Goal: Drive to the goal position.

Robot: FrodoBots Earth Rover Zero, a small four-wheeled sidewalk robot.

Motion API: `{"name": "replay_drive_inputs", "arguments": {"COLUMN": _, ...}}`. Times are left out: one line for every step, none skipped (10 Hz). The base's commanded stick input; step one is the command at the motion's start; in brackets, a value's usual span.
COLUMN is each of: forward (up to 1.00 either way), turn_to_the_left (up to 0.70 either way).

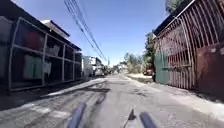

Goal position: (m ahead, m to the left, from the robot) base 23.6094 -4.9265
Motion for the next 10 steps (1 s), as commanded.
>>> {"name": "replay_drive_inputs", "arguments": {"forward": 0.85, "turn_to_the_left": 0.0}}
{"name": "replay_drive_inputs", "arguments": {"forward": 0.85, "turn_to_the_left": 0.0}}
{"name": "replay_drive_inputs", "arguments": {"forward": 0.85, "turn_to_the_left": 0.0}}
{"name": "replay_drive_inputs", "arguments": {"forward": 0.85, "turn_to_the_left": 0.0}}
{"name": "replay_drive_inputs", "arguments": {"forward": 0.85, "turn_to_the_left": 0.0}}
{"name": "replay_drive_inputs", "arguments": {"forward": 0.85, "turn_to_the_left": 0.0}}
{"name": "replay_drive_inputs", "arguments": {"forward": 0.85, "turn_to_the_left": 0.0}}
{"name": "replay_drive_inputs", "arguments": {"forward": 0.85, "turn_to_the_left": 0.0}}
{"name": "replay_drive_inputs", "arguments": {"forward": 0.85, "turn_to_the_left": 0.0}}
{"name": "replay_drive_inputs", "arguments": {"forward": 0.85, "turn_to_the_left": 0.0}}
